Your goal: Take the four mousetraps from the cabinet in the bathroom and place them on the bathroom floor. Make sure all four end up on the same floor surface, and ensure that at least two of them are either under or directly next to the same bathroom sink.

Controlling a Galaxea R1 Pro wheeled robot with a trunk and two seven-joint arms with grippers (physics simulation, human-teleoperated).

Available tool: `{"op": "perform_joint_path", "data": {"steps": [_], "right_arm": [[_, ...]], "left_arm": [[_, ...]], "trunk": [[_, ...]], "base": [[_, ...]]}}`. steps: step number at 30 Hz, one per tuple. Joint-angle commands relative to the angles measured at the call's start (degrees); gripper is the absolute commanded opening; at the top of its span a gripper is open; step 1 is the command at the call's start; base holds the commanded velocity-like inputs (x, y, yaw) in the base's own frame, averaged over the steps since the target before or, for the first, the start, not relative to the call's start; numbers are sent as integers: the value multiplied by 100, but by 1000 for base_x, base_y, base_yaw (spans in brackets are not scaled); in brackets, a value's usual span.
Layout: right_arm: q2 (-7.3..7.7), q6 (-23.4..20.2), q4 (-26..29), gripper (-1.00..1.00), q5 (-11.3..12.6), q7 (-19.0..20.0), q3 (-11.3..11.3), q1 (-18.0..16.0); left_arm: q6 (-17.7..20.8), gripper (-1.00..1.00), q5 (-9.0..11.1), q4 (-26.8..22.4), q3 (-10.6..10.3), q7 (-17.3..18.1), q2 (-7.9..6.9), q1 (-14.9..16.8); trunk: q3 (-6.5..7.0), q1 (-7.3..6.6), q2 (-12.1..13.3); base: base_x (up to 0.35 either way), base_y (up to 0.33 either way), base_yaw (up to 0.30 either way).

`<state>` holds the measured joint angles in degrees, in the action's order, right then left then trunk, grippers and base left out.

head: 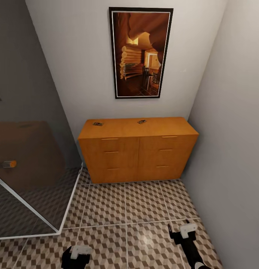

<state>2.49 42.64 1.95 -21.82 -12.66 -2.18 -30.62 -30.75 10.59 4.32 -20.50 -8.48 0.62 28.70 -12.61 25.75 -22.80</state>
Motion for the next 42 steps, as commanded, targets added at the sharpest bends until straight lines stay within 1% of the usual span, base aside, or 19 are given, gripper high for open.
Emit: {"op": "perform_joint_path", "data": {"steps": [1, 5, 9, 11, 14, 15, 18, 20, 23, 25, 26, 28, 30, 31, 33, 35, 37, 39, 42], "right_arm": [[0, 11, 6, 100, -63, -79, -24, -6], [-4, -18, 106, 100, -66, -187, -32, -6], [-23, -405, 491, 100, -64, -239, -35, -6], [-54, -886, 917, 100, -59, -248, -36, -6], [-84, -1419, 1414, 100, -55, -243, -36, -6], [-103, -1741, 1735, 100, -52, -241, -37, -6], [-156, -2371, 2429, 100, -47, -232, -34, -6], [-172, -2581, 2689, 100, -45, -231, -33, -6], [-204, -3169, 3388, 100, -43, -220, -30, -4], [-237, -3455, 3665, 100, -43, -202, -27, -4], [-282, -3775, 3974, 100, -42, -151, -25, -3], [-335, -4177, 4395, 100, -42, -49, -22, -3], [-368, -4414, 4696, 100, -42, 52, -21, -4], [-405, -4637, 5013, 100, -42, 174, -19, -5], [-495, -4996, 5483, 100, -42, 365, -15, -8], [-672, -5604, 6082, 100, -44, 604, -10, -31], [-749, -5930, 6348, 100, -46, 694, -6, -63], [-851, -6377, 6700, 100, -45, 796, 7, -232], [-933, -6651, 6860, 100, -43, 875, 54, -506]], "left_arm": [[-36, 100, 40, 25, -50, -13, 4, 11], [-36, 100, 40, 25, -50, -13, 5, 12], [-36, 100, 40, 25, -50, -13, 4, 11], [-36, 100, 40, 25, -50, -13, 2, 12], [-36, 100, 40, 25, -50, -13, 1, 12], [-36, 100, 40, 25, -50, -13, 3, 12], [-36, 100, 40, 25, -50, -13, 2, 11], [-36, 100, 40, 25, -50, -13, 4, 12], [-36, 100, 40, 25, -50, -13, 7, 12], [-36, 100, 40, 25, -50, -13, 6, 11], [-36, 100, 40, 25, -50, -13, 7, 11], [-36, 100, 40, 25, -50, -13, 7, 12], [-36, 100, 40, 25, -50, -13, 8, 12], [-36, 100, 40, 25, -50, -13, 8, 12], [-36, 100, 40, 25, -50, -13, 8, 11], [-36, 100, 40, 25, -50, -13, 8, 8], [-36, 100, 40, 25, -50, -13, 8, 8], [-27, 100, 40, 25, -49, -13, 7, 8], [-11, 100, 40, 25, -50, -13, 8, 10]], "trunk": [[-11, 3, -11], [-11, 3, -11], [-11, 3, -11], [-11, 3, -11], [-11, 3, -11], [-11, 3, -11], [-11, 3, -11], [-11, 3, -11], [-11, 3, -11], [-11, 3, -11], [-11, 3, -11], [-11, 3, -11], [-11, 3, -11], [-11, 3, -11], [-11, 3, -11], [-11, 3, -11], [-11, 3, -11], [-11, 3, -11], [-11, 3, -11]], "base": [[0, 0, 0], [0, 0, 0], [0, 0, 0], [0, 0, 0], [0, 0, 0], [0, 0, 0], [0, 0, 0], [0, 0, 0], [0, 0, 0], [0, 0, 0], [0, 0, 0], [0, 0, 0], [0, 0, 0], [0, 0, 0], [0, 0, 0], [0, 0, 0], [0, 0, 0], [0, 0, 0], [0, 0, 0]]}}
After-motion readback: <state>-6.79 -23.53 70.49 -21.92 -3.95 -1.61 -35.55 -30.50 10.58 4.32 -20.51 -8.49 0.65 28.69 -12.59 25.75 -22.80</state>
